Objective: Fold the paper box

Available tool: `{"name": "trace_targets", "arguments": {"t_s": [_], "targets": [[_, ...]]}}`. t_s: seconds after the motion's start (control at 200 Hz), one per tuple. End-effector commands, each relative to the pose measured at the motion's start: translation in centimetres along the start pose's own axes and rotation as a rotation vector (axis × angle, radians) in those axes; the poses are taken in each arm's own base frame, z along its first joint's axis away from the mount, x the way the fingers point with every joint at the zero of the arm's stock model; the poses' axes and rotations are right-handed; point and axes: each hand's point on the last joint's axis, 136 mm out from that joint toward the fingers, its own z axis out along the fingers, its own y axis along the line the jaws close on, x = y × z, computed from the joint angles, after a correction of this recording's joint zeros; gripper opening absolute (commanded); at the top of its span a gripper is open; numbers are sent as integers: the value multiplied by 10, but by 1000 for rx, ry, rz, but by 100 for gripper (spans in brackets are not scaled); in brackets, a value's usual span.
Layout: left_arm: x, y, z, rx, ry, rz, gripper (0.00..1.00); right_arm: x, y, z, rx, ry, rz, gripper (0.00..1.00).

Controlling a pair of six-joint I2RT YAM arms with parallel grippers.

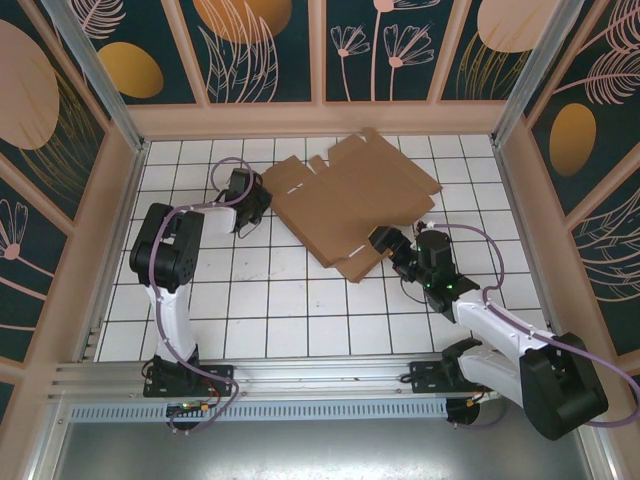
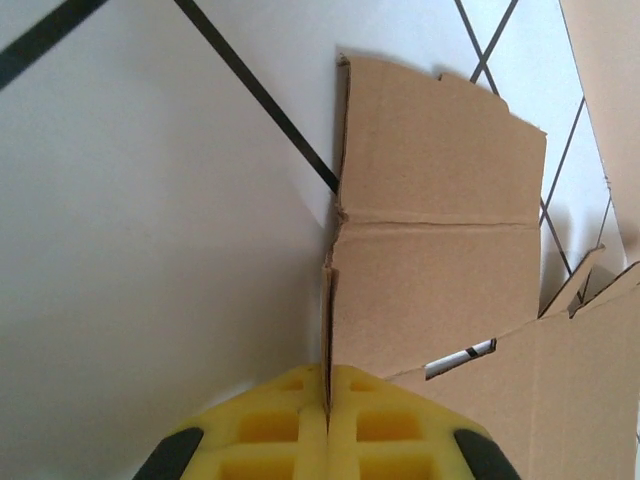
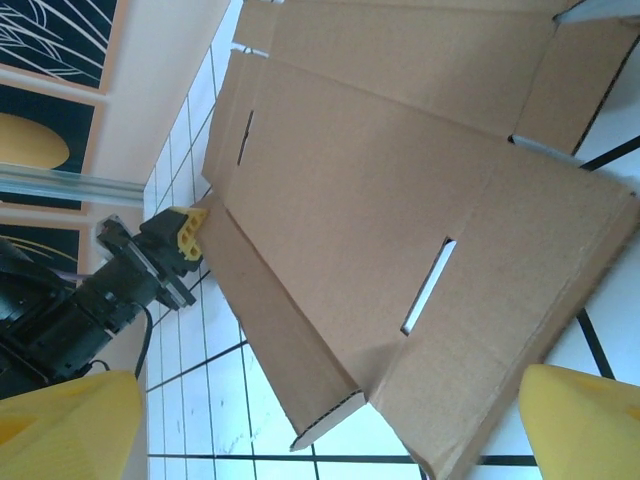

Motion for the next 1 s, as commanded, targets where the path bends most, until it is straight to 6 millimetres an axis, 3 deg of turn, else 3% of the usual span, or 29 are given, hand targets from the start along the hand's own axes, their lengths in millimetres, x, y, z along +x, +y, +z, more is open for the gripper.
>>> {"name": "trace_targets", "arguments": {"t_s": [0.0,0.14,0.285,0.39,0.581,0.761,0.886,0.996], "targets": [[-8,-13,-7,105,-38,-88,0,-10,29,-6,-101,-29,6,97],[-10,-12,-24,148,-92,-200,0,-4,31,-5,-116,-14,18,97],[-12,6,-51,195,-208,-406,0,4,43,-4,-153,1,12,97],[-18,4,-66,274,-305,-546,0,11,49,-2,-177,11,32,97],[1,-24,-61,382,-288,-676,0,30,67,3,-226,55,40,96],[24,-34,-55,420,-244,-724,0,40,60,5,-194,58,78,95],[31,-29,-54,403,-219,-680,0,42,53,3,-179,46,96,95],[34,-15,-61,345,-233,-604,0,39,36,5,-133,20,111,94]]}}
